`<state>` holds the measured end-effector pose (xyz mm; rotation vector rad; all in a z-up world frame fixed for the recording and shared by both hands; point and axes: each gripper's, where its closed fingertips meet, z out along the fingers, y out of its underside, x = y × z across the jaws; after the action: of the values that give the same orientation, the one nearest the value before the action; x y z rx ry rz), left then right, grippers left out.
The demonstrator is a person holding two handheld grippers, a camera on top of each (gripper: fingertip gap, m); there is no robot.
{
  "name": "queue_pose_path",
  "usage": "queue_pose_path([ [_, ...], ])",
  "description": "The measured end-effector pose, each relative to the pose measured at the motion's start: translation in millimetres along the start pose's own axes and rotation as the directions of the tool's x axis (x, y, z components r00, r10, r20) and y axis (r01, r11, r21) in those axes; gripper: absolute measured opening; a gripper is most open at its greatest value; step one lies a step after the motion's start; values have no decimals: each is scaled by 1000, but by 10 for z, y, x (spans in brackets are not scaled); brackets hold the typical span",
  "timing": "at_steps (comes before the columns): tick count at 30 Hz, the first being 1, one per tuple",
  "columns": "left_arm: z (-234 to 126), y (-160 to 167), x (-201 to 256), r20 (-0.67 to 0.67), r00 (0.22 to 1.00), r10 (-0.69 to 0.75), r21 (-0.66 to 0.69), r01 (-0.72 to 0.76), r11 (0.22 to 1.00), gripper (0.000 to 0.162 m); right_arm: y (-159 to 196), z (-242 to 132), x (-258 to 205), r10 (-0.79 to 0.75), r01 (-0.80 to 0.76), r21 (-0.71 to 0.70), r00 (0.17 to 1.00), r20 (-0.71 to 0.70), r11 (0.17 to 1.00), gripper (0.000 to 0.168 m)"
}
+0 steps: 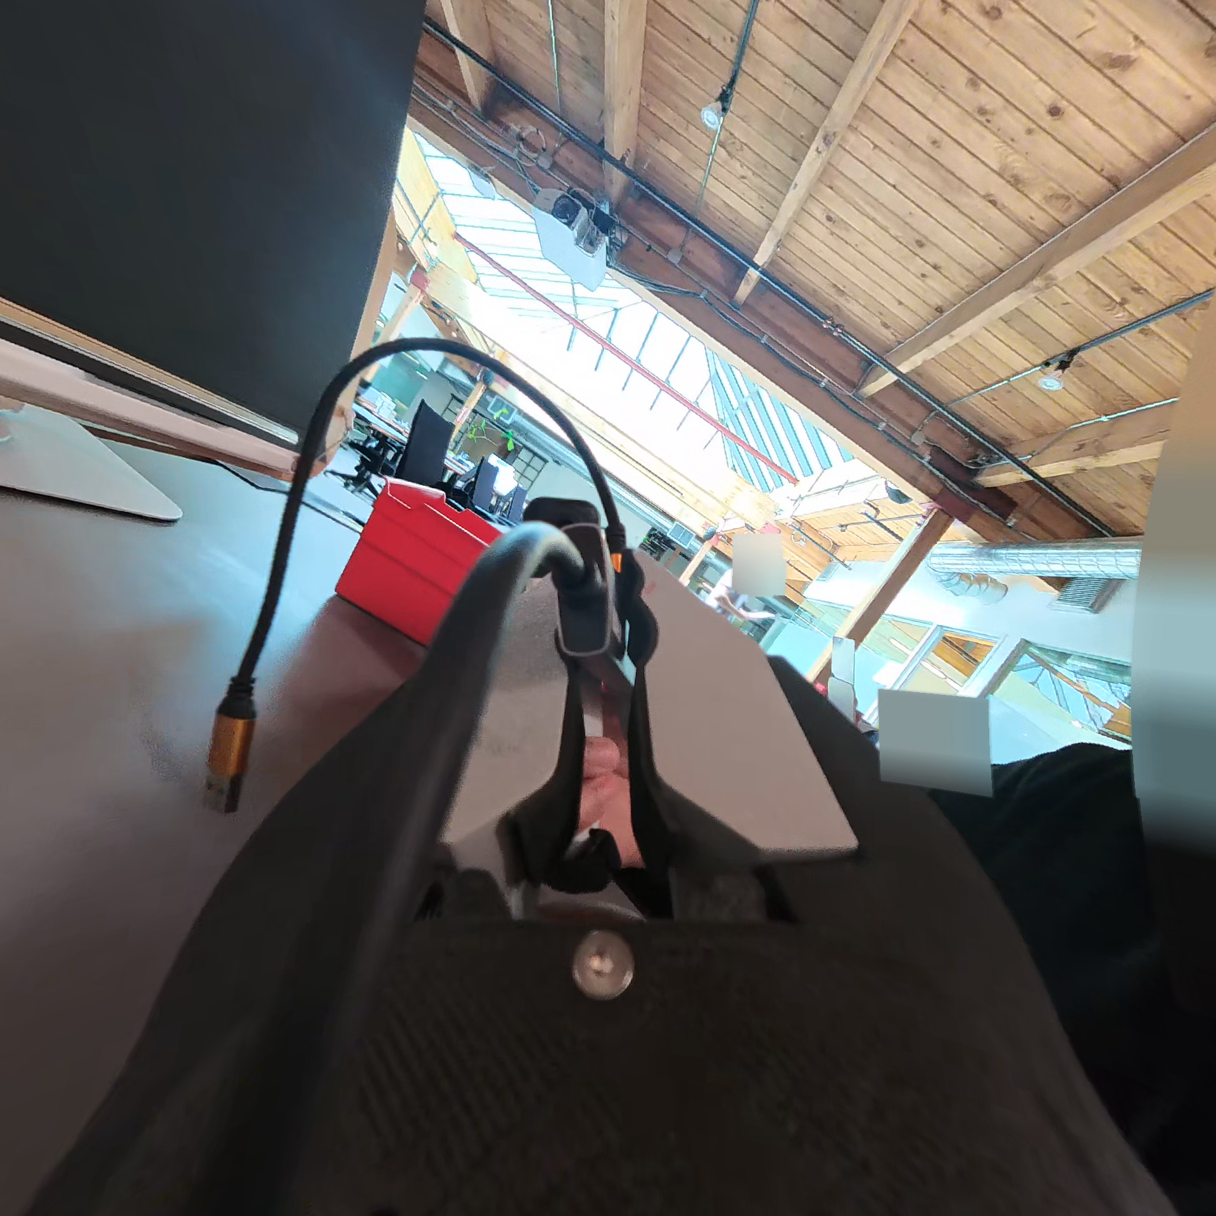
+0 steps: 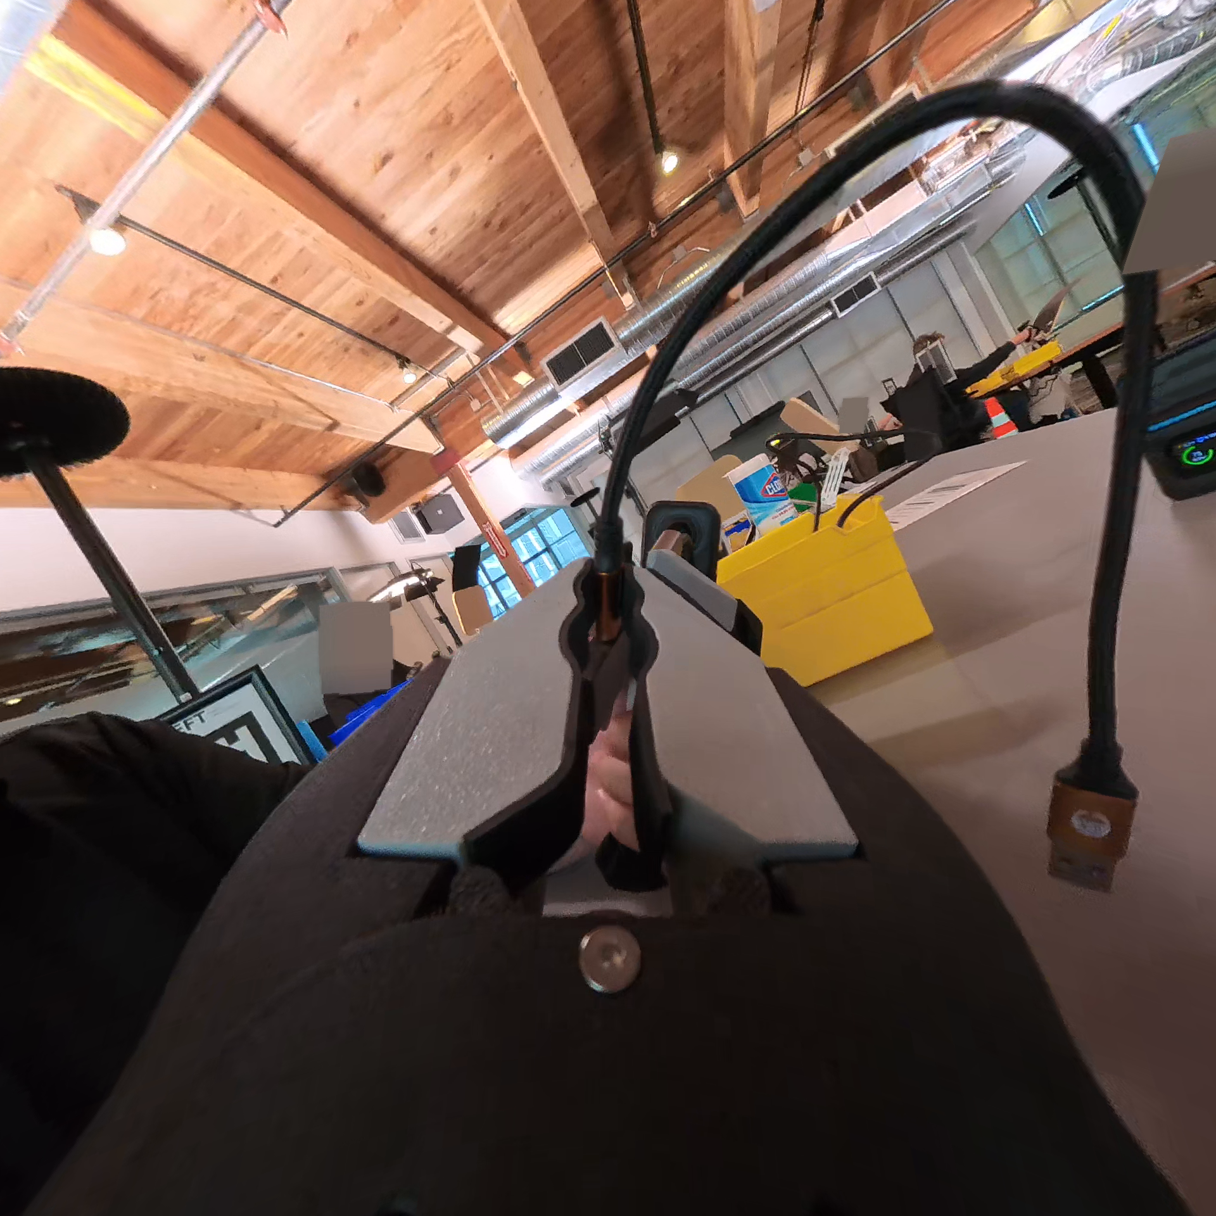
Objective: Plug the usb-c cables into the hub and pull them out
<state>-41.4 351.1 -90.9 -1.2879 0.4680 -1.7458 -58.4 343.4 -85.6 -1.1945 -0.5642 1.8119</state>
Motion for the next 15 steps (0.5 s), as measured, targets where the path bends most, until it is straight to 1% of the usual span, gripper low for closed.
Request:
queue_pose_path([
  [2, 7, -17, 17, 1, 1000, 14, 15, -14, 1000, 5, -12, 9, -9, -16, 16, 2, 1000, -10, 1000, 1],
  [5, 11, -21, -1, 14, 1000, 14, 24, -14, 1000, 5, -19, 12, 22, 5, -4, 17, 1000, -30, 1000, 1],
  [6, 4, -30, -9, 14, 1000, 15, 33, -15, 999, 5, -4, 29, 32, -4, 3, -15, 999, -35, 1000, 2],
  [8, -38, -46, 15, -6, 1000, 23, 50, -23, 998, 4, 58, 64, -7, -37, 34, -148, 999, -19, 988, 3],
  [11, -56, 11, 60, -3, 998, 62, 15, -62, 998, 4, 147, 5, -16, -21, 11, -288, 999, -30, 957, 5],
  [13, -36, 30, 48, 20, 994, 110, 3, -110, 994, 3, 193, -71, 51, -44, 13, -355, 996, -81, 935, 3],
  [15, -23, 21, 41, 18, 993, 114, 5, -114, 993, 5, 208, -96, 50, -90, 48, -382, 991, -95, 923, 3],
])
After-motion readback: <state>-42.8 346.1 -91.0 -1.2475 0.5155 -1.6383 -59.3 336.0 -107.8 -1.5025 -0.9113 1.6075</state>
